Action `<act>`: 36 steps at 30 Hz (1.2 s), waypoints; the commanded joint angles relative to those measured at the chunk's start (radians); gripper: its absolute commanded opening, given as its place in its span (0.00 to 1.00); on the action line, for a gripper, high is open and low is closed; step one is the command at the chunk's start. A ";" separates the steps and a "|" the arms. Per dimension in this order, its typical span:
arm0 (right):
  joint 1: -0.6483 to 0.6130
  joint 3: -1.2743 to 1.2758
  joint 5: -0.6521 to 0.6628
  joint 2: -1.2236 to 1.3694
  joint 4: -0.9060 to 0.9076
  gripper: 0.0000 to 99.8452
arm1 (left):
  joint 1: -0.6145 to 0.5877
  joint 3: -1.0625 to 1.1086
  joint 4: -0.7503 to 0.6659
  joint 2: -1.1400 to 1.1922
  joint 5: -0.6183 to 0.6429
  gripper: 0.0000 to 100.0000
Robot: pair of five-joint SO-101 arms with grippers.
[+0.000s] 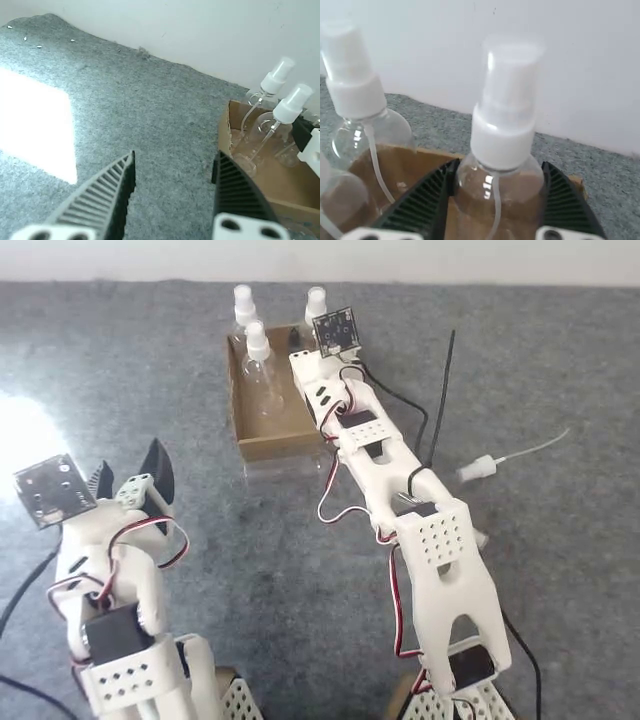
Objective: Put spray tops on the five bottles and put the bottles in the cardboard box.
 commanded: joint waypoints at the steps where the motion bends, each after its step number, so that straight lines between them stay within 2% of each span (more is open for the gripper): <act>1: -0.010 -0.054 -0.011 -0.085 0.024 0.19 | -0.003 -0.002 -0.025 -0.012 0.008 0.23; 10: -0.012 -0.054 -0.003 -0.087 0.025 0.20 | -0.002 -0.002 -0.025 -0.012 0.008 0.23; 15: -0.022 -0.054 -0.011 -0.096 0.088 0.31 | -0.002 -0.001 -0.025 -0.012 0.008 0.23; 36: -0.016 -0.054 -0.003 -0.097 0.097 0.31 | 0.000 0.001 -0.028 -0.012 0.006 0.23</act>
